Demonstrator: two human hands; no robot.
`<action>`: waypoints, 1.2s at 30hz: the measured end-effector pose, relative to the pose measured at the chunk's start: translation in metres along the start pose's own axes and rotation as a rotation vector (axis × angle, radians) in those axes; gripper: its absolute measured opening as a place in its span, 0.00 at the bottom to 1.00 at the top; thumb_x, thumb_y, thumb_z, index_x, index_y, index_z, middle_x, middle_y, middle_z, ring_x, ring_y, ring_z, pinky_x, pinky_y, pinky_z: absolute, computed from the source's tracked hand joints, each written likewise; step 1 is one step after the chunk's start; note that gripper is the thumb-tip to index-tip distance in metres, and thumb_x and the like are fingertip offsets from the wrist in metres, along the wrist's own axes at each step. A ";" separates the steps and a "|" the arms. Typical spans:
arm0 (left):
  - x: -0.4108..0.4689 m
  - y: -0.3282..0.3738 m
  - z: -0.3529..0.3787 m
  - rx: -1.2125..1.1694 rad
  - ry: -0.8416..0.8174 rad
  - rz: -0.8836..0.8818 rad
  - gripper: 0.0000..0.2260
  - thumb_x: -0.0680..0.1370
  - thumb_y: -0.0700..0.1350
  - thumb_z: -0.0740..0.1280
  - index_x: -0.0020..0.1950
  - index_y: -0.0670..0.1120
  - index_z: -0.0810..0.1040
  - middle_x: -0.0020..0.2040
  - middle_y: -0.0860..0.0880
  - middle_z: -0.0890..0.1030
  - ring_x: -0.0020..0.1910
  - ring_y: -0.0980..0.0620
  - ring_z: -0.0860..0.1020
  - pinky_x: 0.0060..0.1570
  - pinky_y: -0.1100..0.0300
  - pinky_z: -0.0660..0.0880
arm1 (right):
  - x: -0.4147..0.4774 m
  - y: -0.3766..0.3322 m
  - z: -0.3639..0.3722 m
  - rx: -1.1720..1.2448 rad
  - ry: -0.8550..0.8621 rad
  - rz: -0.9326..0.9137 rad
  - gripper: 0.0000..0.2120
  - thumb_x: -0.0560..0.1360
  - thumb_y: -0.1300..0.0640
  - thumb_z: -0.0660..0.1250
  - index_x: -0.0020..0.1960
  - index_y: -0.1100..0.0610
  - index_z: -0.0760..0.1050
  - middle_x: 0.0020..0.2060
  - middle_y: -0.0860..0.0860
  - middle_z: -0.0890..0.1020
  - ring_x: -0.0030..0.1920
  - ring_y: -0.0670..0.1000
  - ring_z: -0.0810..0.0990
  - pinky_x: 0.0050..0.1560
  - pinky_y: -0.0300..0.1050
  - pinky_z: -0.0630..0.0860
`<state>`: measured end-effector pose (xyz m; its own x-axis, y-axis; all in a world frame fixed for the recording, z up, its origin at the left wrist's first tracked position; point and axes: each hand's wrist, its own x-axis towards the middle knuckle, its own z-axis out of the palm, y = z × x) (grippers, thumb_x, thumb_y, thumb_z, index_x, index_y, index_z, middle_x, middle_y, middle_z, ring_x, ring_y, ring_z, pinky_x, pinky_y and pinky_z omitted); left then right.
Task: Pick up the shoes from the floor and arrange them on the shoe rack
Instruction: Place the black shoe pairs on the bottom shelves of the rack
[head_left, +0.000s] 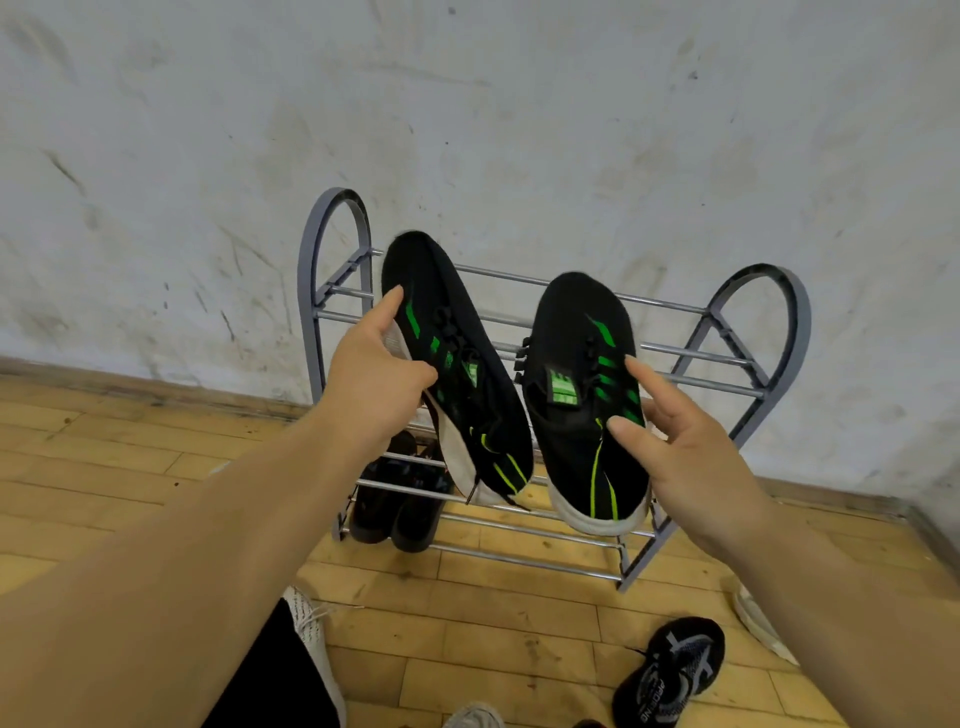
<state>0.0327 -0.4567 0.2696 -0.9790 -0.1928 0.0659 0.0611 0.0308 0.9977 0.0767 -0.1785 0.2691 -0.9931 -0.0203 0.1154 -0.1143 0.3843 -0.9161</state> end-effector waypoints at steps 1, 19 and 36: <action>-0.001 0.003 -0.001 -0.071 -0.028 -0.027 0.41 0.76 0.27 0.70 0.79 0.61 0.64 0.72 0.50 0.74 0.59 0.43 0.82 0.46 0.51 0.85 | 0.000 0.000 0.000 -0.010 0.028 -0.006 0.29 0.82 0.53 0.68 0.76 0.31 0.63 0.65 0.38 0.74 0.62 0.30 0.71 0.50 0.30 0.73; -0.010 0.002 0.009 -0.335 -0.139 -0.193 0.28 0.82 0.30 0.63 0.74 0.59 0.73 0.59 0.47 0.83 0.44 0.53 0.86 0.36 0.59 0.81 | -0.002 0.005 0.030 0.307 -0.001 0.135 0.26 0.84 0.61 0.63 0.76 0.39 0.69 0.63 0.48 0.84 0.61 0.51 0.84 0.67 0.57 0.77; -0.013 -0.019 -0.024 0.281 -0.727 -0.165 0.22 0.79 0.35 0.71 0.67 0.56 0.78 0.64 0.50 0.82 0.52 0.46 0.83 0.45 0.55 0.77 | -0.003 0.005 -0.003 -0.199 0.071 -0.021 0.25 0.84 0.57 0.64 0.74 0.33 0.67 0.55 0.27 0.79 0.48 0.35 0.83 0.41 0.27 0.77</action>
<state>0.0484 -0.4783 0.2506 -0.8586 0.4688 -0.2075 -0.0525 0.3222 0.9452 0.0795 -0.1740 0.2655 -0.9854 0.0323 0.1674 -0.1210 0.5597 -0.8198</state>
